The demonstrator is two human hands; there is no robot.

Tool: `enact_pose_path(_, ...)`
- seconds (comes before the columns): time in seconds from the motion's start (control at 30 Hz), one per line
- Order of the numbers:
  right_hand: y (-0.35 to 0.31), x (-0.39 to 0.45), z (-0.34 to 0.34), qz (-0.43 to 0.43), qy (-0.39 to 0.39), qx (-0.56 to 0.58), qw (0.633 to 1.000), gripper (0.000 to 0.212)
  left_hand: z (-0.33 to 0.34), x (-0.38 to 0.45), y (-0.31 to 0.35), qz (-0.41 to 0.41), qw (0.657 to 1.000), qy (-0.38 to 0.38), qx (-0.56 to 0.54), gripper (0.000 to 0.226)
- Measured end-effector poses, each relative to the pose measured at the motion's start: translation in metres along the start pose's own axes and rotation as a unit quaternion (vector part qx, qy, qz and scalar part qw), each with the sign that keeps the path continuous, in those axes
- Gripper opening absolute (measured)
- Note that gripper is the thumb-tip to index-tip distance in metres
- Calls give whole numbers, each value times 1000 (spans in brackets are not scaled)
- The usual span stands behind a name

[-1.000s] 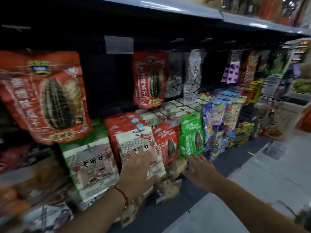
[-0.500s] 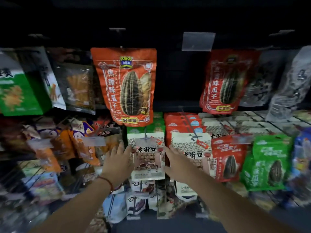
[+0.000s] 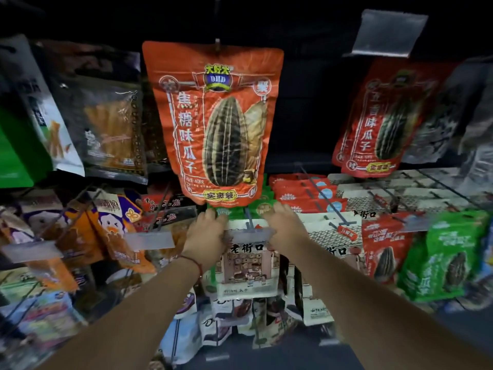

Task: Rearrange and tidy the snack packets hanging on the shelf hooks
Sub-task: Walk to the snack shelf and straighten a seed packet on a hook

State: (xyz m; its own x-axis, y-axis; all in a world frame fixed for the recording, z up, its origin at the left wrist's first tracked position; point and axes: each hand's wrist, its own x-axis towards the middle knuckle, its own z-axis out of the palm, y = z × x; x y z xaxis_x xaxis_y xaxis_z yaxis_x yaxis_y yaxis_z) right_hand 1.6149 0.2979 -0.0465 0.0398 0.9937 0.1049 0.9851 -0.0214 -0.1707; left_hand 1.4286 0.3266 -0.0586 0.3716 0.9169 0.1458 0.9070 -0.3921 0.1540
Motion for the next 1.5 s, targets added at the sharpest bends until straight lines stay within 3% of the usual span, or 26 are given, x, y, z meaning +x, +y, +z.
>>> enact_pose_path(0.07,1,1,0,8,-8,7,1000,60,-1,-1,-3,4,997,-13,-77,6)
enact_pose_path(0.23,7,-18,7,-26,66,37,997,36,2,-16,-10,31,987,-12,-155,7)
enact_pose_path(0.33,7,-37,7,-37,92,44,994,25,2,-29,-13,73,987,13,-146,15)
enact_pose_path(0.47,0,-78,3,-38,55,51,996,32,1,-58,-13,96,985,10,-146,13)
enact_pose_path(0.6,-1,-123,7,-57,98,82,990,23,1,-100,-5,109,985,35,-128,13)
enact_pose_path(0.67,7,-146,9,-60,112,98,987,21,-5,-116,6,116,985,18,-128,9)
enact_pose_path(0.77,27,-182,11,-57,125,120,983,19,-10,-127,32,165,981,-56,-87,24)
enact_pose_path(0.93,78,-248,-4,0,143,151,978,15,-6,-138,107,243,947,-198,-77,38)
enact_pose_path(1.0,102,-277,-15,30,125,165,978,13,4,-142,143,274,937,-200,-88,43)
enact_pose_path(1.1,141,-319,-31,87,78,218,969,16,18,-153,202,293,932,-186,-110,74)
enact_pose_path(1.27,230,-383,-44,133,116,323,930,11,30,-168,319,279,933,-139,-178,28)
enact_pose_path(1.33,269,-404,-51,139,133,345,919,8,37,-173,364,267,935,-127,-193,26)
enact_pose_path(1.5,366,-442,-74,118,122,321,932,7,52,-190,466,238,940,-113,-218,31)
